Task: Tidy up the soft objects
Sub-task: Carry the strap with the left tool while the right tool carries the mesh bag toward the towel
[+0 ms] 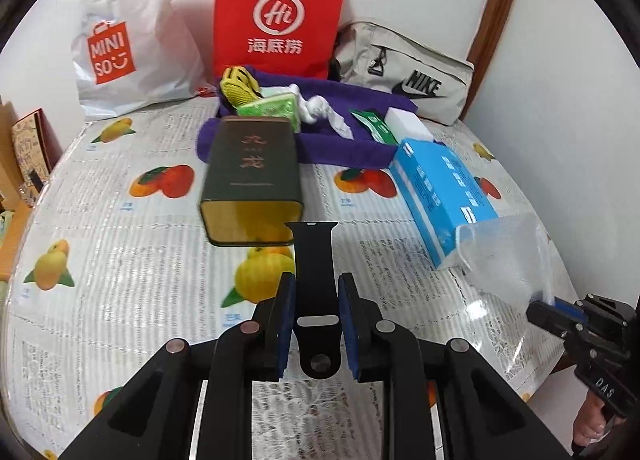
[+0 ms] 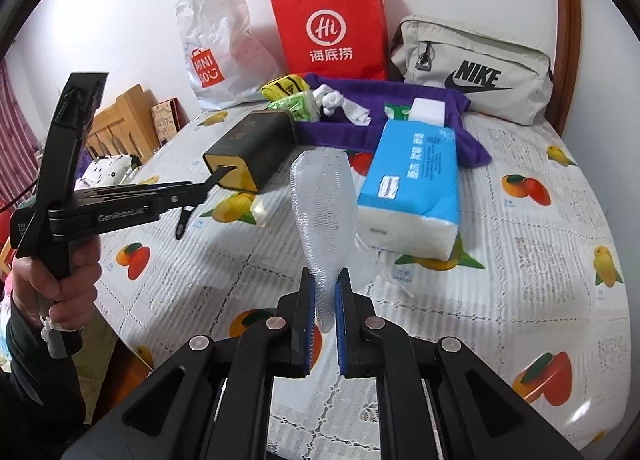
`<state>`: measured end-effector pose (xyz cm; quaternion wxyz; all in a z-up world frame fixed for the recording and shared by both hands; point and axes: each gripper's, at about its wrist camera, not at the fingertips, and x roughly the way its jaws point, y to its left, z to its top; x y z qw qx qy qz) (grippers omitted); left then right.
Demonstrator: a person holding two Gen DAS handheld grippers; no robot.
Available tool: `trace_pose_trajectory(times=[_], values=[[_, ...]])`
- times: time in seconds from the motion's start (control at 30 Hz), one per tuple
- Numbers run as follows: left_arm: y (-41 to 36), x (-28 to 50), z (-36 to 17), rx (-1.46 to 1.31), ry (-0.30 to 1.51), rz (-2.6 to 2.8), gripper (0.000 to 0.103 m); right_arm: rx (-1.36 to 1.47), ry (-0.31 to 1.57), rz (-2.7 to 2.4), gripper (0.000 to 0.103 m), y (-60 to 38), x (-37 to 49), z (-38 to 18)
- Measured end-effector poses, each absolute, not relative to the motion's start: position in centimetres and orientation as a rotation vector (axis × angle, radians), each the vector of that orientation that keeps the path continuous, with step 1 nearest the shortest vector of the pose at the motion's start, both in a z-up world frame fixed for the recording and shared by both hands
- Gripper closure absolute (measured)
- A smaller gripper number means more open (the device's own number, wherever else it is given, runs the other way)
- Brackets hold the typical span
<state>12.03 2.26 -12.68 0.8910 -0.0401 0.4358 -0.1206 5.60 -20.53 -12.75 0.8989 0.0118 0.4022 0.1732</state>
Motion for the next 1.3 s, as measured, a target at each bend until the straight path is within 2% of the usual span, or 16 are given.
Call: trace_pose_trajectory(times=[0.6,1.3], values=[[5.1,14.5,-8.0,-0.14,0.844,-0.211,0.082,0.049,0.751,0.344,0.094,-22.1,8.8,-7.9],[4.0,22.6,-5.5,-0.14,0.85,-0.252,0.082,0.041,0.723,0.362,0.094,-20.4,19.4,-5.2]])
